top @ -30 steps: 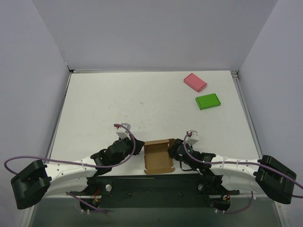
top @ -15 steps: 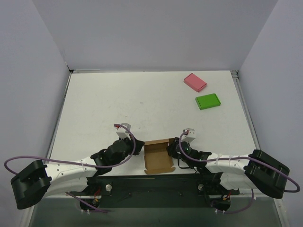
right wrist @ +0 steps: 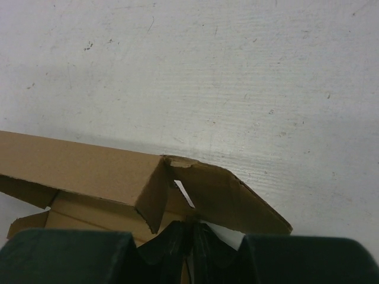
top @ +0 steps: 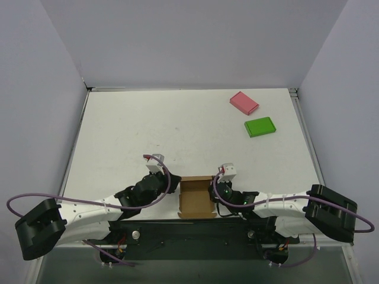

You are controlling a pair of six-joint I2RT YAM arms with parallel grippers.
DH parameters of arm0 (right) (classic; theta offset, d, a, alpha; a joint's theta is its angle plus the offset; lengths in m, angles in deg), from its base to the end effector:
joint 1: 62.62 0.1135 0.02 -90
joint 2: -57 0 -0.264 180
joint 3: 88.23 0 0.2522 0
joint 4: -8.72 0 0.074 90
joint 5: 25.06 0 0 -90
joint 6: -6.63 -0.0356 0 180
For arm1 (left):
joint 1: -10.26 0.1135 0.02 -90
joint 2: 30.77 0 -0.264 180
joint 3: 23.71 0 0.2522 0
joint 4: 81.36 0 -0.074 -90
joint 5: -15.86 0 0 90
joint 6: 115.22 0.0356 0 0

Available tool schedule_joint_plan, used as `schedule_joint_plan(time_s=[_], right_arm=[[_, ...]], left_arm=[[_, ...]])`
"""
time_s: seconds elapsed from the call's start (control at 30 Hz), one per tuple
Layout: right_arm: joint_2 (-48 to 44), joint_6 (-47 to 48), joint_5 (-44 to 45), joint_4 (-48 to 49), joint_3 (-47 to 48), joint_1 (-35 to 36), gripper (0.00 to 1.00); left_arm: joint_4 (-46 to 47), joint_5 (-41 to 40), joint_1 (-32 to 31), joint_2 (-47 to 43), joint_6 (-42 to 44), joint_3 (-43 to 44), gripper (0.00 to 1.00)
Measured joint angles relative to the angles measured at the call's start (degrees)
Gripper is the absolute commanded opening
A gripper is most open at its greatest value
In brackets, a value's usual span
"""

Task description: Fold the paper box

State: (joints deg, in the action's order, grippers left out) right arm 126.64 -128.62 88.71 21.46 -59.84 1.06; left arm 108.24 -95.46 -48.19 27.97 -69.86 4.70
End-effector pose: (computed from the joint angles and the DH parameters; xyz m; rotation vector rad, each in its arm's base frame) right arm 0.1066 0.1831 0.1438 -0.0766 2.1088 0.7574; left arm 0.1162 -0.1644 0.1739 -0.0176 2.0012 -0.8412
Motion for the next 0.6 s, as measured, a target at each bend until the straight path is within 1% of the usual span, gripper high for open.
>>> schedule_joint_plan(time_s=[0.2,0.27,0.37,0.4,0.47,0.5,0.6], right_arm=[[3.4,1.2,3.9,-1.2,2.3,2.5,0.17],[4.7,1.8,5.4,-1.5,3.3,3.6,0.2],[6.1,2.3,7.2,-2.4,4.6,5.0,0.31],[6.3,2.4,7.6,-3.1,5.1,5.4,0.39],[6.3,2.4,8.0,-4.2,6.0,6.2,0.48],[6.0,2.4,8.2,-4.7,6.3,6.7,0.54],[2.3,2.3,9.2,-6.9,6.4,8.3,0.62]], left_arm=[[0.6,-0.5,0.0,0.9,0.2,0.3,0.18],[0.9,-0.9,0.0,1.2,0.2,0.3,0.18],[1.2,-1.3,0.0,1.5,0.3,0.4,0.18],[1.2,-1.4,0.0,1.5,0.3,0.4,0.18],[1.2,-1.4,-0.1,1.5,0.3,0.4,0.18],[1.2,-1.4,-0.2,1.5,0.2,0.4,0.18],[0.9,-1.4,-0.5,1.2,0.3,0.4,0.18]])
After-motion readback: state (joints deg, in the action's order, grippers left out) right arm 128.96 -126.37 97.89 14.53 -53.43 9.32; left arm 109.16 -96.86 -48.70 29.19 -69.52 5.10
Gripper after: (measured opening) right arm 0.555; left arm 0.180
